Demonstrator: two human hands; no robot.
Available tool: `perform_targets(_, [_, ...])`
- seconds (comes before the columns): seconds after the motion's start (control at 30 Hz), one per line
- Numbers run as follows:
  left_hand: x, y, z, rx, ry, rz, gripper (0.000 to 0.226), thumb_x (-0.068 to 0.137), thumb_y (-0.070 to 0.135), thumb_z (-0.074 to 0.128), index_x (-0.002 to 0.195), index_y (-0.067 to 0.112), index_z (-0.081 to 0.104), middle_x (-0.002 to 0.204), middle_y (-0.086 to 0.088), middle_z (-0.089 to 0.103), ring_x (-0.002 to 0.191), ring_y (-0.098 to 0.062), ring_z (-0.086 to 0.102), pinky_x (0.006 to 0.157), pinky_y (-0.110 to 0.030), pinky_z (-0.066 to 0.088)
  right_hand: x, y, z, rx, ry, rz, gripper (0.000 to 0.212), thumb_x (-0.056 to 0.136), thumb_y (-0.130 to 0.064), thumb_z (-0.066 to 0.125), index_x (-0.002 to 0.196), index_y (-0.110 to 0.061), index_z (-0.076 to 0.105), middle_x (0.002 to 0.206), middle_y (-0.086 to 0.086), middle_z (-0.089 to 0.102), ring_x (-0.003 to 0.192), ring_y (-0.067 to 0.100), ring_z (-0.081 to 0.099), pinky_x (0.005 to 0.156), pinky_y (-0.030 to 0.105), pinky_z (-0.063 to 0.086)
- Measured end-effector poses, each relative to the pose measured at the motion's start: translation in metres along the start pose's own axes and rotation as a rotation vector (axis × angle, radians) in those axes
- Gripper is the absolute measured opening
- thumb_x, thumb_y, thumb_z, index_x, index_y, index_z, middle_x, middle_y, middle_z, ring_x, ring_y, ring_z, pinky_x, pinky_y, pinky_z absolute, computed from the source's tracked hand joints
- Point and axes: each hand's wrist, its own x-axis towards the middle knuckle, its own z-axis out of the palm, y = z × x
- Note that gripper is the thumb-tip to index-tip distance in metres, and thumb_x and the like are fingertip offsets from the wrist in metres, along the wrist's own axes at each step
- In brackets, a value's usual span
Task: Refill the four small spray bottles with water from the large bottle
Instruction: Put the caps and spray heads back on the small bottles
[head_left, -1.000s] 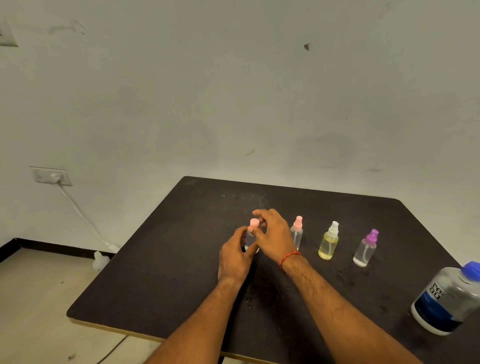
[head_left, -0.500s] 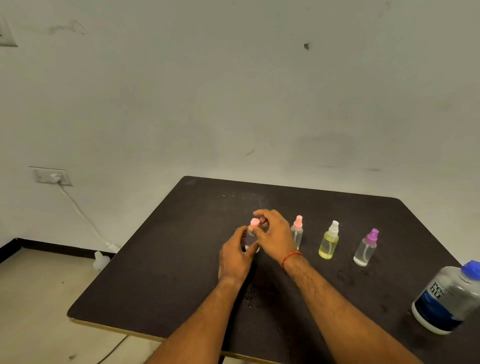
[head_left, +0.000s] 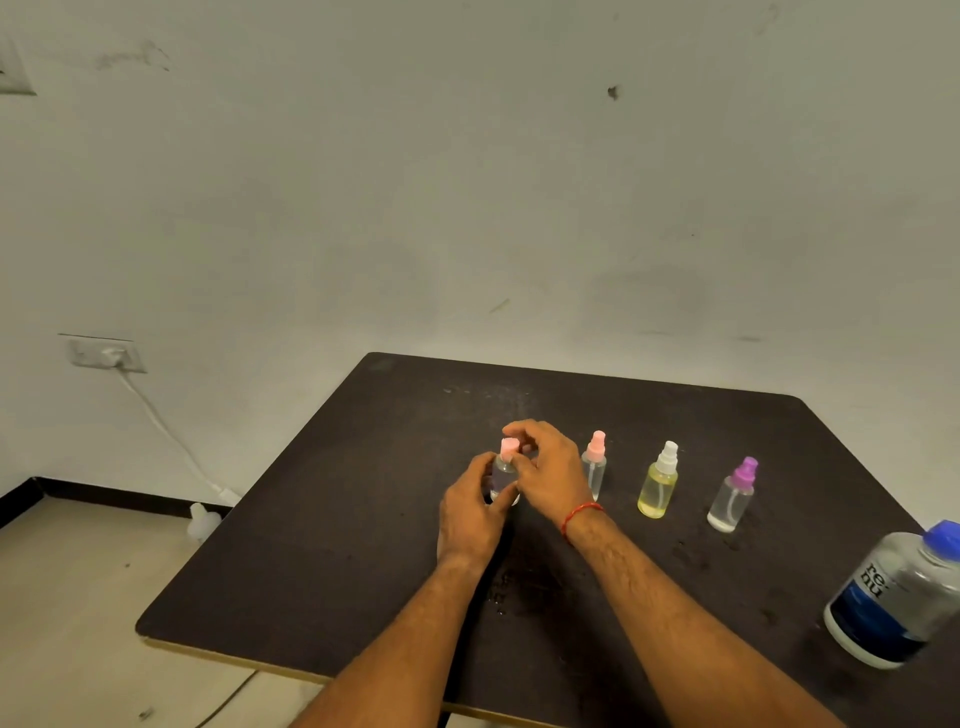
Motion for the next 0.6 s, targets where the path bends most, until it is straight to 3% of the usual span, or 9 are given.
perform_targets(0.1, [0.0003,0.0015,-0.0006,0.004,0.002,0.006,0.033,0.091,0.034,0.073,0.12,0.036,0.06,0.105,0.016,0.069,0.098,-0.001,0.066,0.091,-0.029,0.058,0.0011,-0.0002,-0.0015,0.012,-0.006,0.019,0.036,0.085,-0.013,0.073,0.117,-0.026,0.063,0.106,-0.009,0.06,0.097,0.006,0.059,0.087,0.019,0.052])
perform_targets(0.3, [-0.0006,0.0016,-0.001,-0.005,-0.003,0.001,0.029,0.091,0.034,0.073,0.117,0.038,0.06,0.104,0.016,0.07,0.098,-0.002,0.067,0.091,-0.033,0.059,0.0046,0.0023,-0.0007,0.067,-0.101,0.02,0.05,0.088,0.004,0.062,0.13,-0.023,0.059,0.124,-0.005,0.063,0.113,0.007,0.057,0.098,0.024,0.05])
perform_targets(0.47, [-0.0019,0.0041,-0.0016,-0.001,0.0,0.008,0.028,0.091,0.033,0.073,0.116,0.037,0.061,0.104,0.017,0.069,0.097,-0.001,0.066,0.091,-0.031,0.058,0.0034,0.0034,0.001,0.033,-0.062,0.01,0.032,0.088,0.002,0.06,0.109,-0.021,0.07,0.108,-0.005,0.068,0.101,0.008,0.061,0.091,0.022,0.052])
perform_targets(0.6, [-0.0029,0.0057,-0.0015,0.007,0.001,0.026,0.028,0.091,0.034,0.072,0.117,0.036,0.06,0.106,0.017,0.069,0.1,-0.001,0.066,0.092,-0.032,0.058,0.0056,0.0012,-0.0002,-0.029,-0.047,-0.001,0.025,0.086,0.0,0.064,0.101,-0.019,0.069,0.1,-0.005,0.065,0.095,0.008,0.06,0.08,0.012,0.046])
